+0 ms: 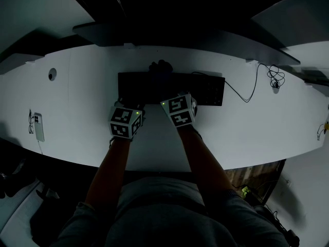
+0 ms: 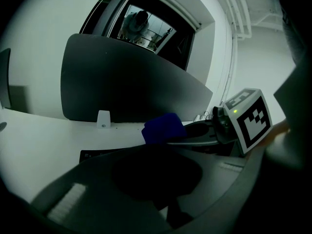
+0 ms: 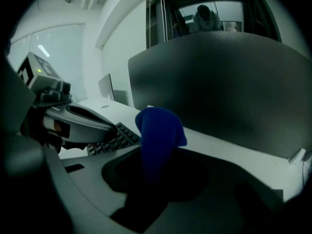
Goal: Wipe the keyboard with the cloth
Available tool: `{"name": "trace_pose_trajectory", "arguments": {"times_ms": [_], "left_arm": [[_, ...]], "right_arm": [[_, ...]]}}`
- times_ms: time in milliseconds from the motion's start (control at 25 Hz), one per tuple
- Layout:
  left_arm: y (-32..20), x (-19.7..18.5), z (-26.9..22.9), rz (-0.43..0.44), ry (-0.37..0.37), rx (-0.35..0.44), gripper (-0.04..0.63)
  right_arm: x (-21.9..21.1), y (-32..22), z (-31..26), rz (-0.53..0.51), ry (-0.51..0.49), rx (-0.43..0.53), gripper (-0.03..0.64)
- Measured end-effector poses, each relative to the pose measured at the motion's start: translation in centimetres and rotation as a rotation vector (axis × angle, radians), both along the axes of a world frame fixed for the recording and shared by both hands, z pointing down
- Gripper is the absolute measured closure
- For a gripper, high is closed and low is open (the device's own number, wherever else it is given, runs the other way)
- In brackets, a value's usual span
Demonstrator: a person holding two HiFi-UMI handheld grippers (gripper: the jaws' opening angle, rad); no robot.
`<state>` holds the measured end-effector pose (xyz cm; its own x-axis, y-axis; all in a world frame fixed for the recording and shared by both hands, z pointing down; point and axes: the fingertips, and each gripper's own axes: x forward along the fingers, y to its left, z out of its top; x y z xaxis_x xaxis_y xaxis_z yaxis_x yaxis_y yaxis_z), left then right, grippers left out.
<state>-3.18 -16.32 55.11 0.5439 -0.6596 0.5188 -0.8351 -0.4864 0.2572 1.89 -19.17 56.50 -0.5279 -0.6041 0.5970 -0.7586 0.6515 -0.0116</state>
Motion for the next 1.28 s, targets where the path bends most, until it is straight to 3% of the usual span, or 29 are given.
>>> {"name": "trace_pose_trajectory", "arguments": {"times_ms": [1280], "left_arm": [[-0.3,5.4,-0.1,0.05,-0.011,0.002,0.588]], "right_arm": [[6.0,-0.2,0.0,0.043,0.012,0.009,0.48]]}}
